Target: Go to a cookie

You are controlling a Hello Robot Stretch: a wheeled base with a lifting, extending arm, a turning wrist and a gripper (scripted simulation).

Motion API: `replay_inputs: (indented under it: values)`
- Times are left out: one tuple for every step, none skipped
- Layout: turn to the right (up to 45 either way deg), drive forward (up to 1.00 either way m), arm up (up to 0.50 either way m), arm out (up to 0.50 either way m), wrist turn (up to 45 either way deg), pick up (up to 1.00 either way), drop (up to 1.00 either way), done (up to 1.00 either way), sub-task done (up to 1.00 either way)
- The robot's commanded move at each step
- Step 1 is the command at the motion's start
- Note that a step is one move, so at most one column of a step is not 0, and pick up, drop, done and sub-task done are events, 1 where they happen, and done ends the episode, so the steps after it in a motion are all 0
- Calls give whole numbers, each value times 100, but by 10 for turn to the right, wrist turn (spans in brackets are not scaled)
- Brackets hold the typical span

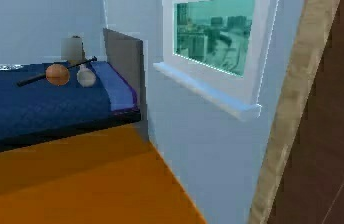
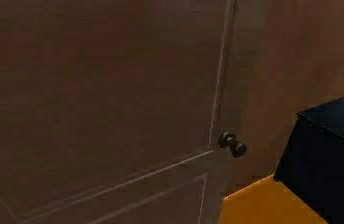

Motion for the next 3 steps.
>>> replay_inputs:
  values:
    - [-210, 0, 0, 0, 0, 0, 0, 0, 0]
    - [0, 45, 0, 0, 0, 0, 0, 0, 0]
    - [-450, 0, 0, 0, 0, 0, 0, 0, 0]
